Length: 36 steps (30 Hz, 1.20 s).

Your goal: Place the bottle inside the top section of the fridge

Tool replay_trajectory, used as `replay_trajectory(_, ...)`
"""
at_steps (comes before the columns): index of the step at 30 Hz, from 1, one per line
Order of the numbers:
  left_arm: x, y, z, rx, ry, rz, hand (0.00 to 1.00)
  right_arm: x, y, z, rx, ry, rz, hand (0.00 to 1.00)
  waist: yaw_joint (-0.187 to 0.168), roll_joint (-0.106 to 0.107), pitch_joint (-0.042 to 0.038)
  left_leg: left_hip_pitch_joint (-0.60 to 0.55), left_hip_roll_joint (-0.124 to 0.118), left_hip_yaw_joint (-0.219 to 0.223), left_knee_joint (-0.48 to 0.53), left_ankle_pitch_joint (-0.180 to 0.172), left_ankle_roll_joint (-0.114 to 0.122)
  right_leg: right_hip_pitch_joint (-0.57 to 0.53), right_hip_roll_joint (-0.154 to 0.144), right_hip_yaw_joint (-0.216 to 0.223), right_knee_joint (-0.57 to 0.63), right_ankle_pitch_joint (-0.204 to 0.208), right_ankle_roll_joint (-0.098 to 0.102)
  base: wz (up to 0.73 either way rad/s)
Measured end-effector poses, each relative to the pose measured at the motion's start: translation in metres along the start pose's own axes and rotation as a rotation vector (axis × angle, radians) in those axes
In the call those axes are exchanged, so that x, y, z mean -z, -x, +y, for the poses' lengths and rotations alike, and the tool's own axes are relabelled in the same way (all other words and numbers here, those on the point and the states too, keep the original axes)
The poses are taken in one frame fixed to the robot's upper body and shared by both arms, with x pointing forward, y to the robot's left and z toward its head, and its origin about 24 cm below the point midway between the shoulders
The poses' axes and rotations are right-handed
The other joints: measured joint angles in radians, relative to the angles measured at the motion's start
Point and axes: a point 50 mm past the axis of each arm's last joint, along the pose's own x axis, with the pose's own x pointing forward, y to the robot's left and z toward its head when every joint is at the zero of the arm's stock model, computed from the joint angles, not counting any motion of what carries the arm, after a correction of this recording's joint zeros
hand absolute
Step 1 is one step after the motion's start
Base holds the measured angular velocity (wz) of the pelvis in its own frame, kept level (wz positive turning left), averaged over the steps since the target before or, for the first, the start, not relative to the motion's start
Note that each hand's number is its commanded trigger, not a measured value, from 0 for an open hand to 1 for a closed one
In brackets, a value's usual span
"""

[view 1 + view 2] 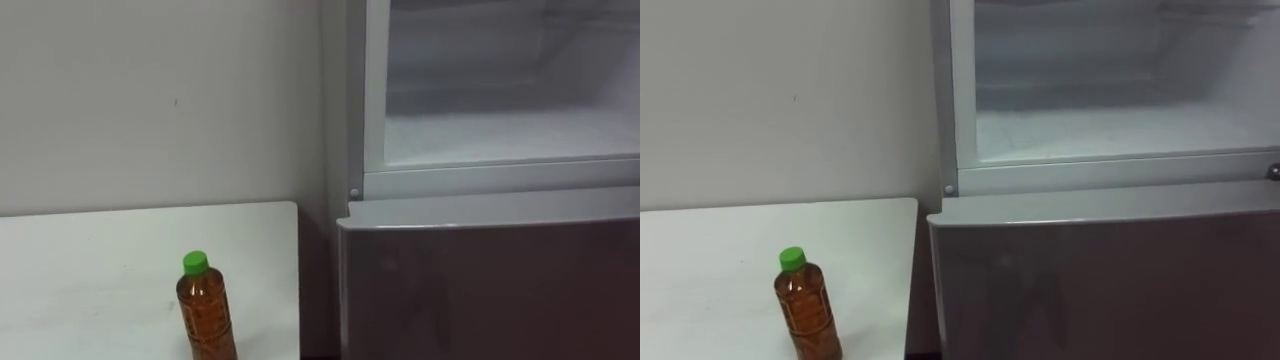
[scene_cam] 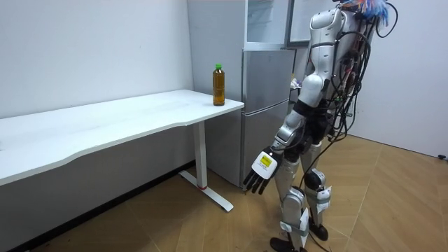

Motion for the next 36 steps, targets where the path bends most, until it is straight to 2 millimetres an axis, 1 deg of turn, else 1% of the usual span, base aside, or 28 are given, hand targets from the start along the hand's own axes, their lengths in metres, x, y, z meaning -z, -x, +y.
replay_trajectory(6, -0.003, 0.0, 0.0, -0.003, -0.012, -0.029, 0.0, -0.006, -0.001, 0.004, -0.054, 0.051, -0.022, 0.0, -0.001, -0.006, -0.0025, 0.001, 0.001, 0.003, 0.002, 0.0, 0.0, 0.001, 0.0, -0.001, 0.002, 0.0, 0.0, 0.0)
replay_trajectory(10, -0.005, 0.0, 0.001, -0.012, -0.044, -0.053, 0.0, -0.015, 0.0, 0.008, -0.094, 0.111, -0.066, 0.0, 0.0, -0.012, -0.0019, -0.001, 0.002, 0.002, 0.005, 0.0, 0.0, 0.0, 0.0, -0.001, 0.002, 0.0, 0.0, 0.0)
replay_trajectory(14, -0.011, -0.001, 0.003, -0.018, -0.093, -0.085, 0.0, -0.033, 0.002, 0.019, -0.153, 0.238, -0.158, 0.0, 0.003, -0.021, -0.002, 0.0, 0.002, 0.003, 0.005, 0.0, 0.0, -0.002, 0.0, 0.001, 0.002, 0.0, 0.0, 0.0)
replay_trajectory(19, -0.024, -0.001, 0.002, -0.005, -0.102, -0.131, 0.0, -0.054, 0.008, 0.037, -0.248, 0.327, -0.26, 0.0, 0.019, -0.037, -0.002, -0.003, 0.002, 0.003, 0.007, 0.0, 0.0, 0.0, 0.0, -0.001, 0.002, 0.0, 0.0, 0.0)
replay_trajectory(22, -0.029, -0.002, 0.001, 0.002, -0.11, -0.144, 0.0, -0.072, 0.014, 0.045, -0.305, 0.359, -0.334, 0.0, 0.025, -0.045, 0.0001, -0.002, 0.002, 0.004, 0.003, 0.0, 0.0, -0.001, 0.0, -0.001, 0.001, 0.0, 0.0, 0.0)
replay_trajectory(24, -0.03, -0.002, 0.002, 0.001, -0.119, -0.149, 0.0, -0.095, 0.027, 0.05, -0.346, 0.401, -0.449, 0.0, 0.027, -0.046, -0.0006, -0.012, 0.002, 0.004, 0.002, 0.0, 0.0, -0.014, 0.001, 0.003, 0.003, 0.001, -0.001, 0.0)
replay_trajectory(25, -0.031, -0.002, 0.002, 0.002, -0.118, -0.15, 0.0, -0.101, 0.031, 0.052, -0.359, 0.408, -0.483, 0.0, 0.027, -0.047, -0.0005, -0.016, 0.003, 0.004, 0.003, 0.0, 0.0, -0.017, 0.002, 0.003, 0.003, 0.002, -0.002, 0.0)
replay_trajectory(26, -0.031, -0.002, 0.003, 0.007, -0.115, -0.151, 0.0, -0.111, 0.038, 0.054, -0.38, 0.417, -0.535, 0.0, 0.025, -0.049, 0.0011, -0.017, 0.003, 0.004, 0.003, 0.0, 0.0, -0.018, 0.002, 0.003, 0.003, 0.003, -0.003, 0.0)
replay_trajectory(29, -0.032, -0.002, 0.003, 0.006, -0.109, -0.152, 0.0, -0.123, 0.046, 0.058, -0.418, 0.426, -0.596, 0.0, 0.028, -0.053, -0.0002, -0.016, 0.004, 0.004, 0.003, 0.0, 0.0, -0.017, 0.003, 0.002, 0.003, 0.004, -0.002, 0.0)
replay_trajectory(32, -0.034, -0.002, 0.004, 0.005, -0.11, -0.158, 0.0, -0.13, 0.053, 0.064, -0.459, 0.441, -0.633, 0.0, 0.027, -0.056, -0.002, -0.019, 0.004, 0.004, 0.002, 0.0, 0.0, -0.016, 0.002, 0.002, 0.007, 0.006, -0.002, 0.0)
replay_trajectory(33, -0.035, -0.002, 0.004, 0.005, -0.11, -0.159, 0.0, -0.131, 0.055, 0.065, -0.466, 0.443, -0.642, 0.0, 0.027, -0.056, -0.0016, -0.019, 0.004, 0.004, 0.001, 0.0, 0.0, -0.016, 0.002, 0.002, 0.007, 0.006, -0.002, 0.0)
replay_trajectory(36, -0.035, -0.002, 0.004, 0.004, -0.111, -0.16, 0.0, -0.144, 0.067, 0.07, -0.494, 0.453, -0.71, 0.0, 0.029, -0.055, 0.0008, -0.02, 0.004, 0.006, 0.001, -0.001, 0.001, -0.017, 0.002, 0.002, 0.007, 0.01, 0.0, 0.0)
